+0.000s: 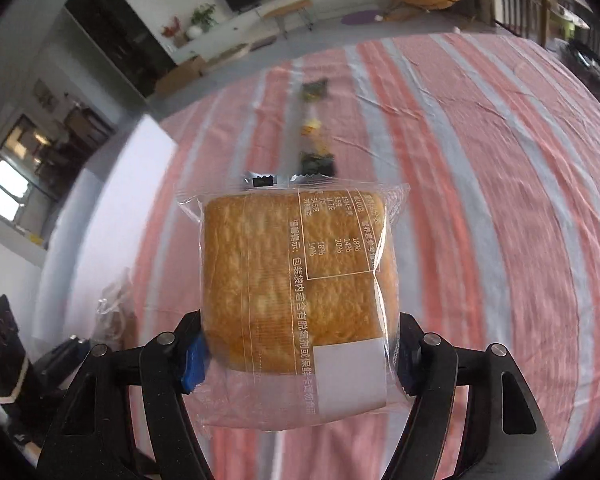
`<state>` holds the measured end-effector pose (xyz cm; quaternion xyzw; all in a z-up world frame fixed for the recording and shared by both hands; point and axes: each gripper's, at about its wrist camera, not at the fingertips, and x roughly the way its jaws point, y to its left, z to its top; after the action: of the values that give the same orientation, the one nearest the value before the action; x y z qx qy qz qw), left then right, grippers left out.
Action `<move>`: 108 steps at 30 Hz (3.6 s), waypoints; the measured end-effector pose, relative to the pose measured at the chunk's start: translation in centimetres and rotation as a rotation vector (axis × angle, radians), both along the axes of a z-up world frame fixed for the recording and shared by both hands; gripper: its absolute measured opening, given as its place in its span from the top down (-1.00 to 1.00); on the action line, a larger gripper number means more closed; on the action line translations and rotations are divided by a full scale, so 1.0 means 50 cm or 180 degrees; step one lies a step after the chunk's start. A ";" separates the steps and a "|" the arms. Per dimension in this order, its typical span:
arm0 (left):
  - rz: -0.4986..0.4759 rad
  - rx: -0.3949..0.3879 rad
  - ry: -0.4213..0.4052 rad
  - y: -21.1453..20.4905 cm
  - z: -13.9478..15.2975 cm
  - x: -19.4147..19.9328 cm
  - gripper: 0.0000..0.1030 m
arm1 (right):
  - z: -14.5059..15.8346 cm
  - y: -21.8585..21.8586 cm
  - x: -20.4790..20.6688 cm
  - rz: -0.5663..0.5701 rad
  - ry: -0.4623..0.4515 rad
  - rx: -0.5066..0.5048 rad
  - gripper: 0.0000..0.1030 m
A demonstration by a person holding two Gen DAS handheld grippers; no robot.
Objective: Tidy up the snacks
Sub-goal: 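Carry the biscuit bag and bread bag into the cardboard box and release both, then withdraw both tools from the box back over the bed, then move the left tool over the floral triangular packet while the right tool moves over the Astavt stick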
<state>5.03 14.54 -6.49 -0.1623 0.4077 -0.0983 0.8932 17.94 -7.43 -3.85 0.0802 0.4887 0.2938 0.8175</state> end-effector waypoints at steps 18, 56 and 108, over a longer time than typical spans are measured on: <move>0.2316 0.0734 -0.0575 0.402 0.146 -0.247 -0.82 | 0.096 0.498 -0.117 0.1116 -0.0067 0.0715 -0.65; -0.0009 0.1188 0.0231 -0.134 -0.219 0.191 -1.00 | -0.242 -0.070 -0.125 -0.1284 -0.0584 -0.1235 -0.75; 0.0474 0.1273 0.0174 -0.053 -0.211 0.362 -0.39 | -0.239 -0.075 -0.124 -0.1248 -0.0587 -0.1211 -0.77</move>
<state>23.12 11.92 -17.06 -0.0140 0.4301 0.0552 0.9010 11.72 -11.19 -15.81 -0.0087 0.4338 0.0393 0.9001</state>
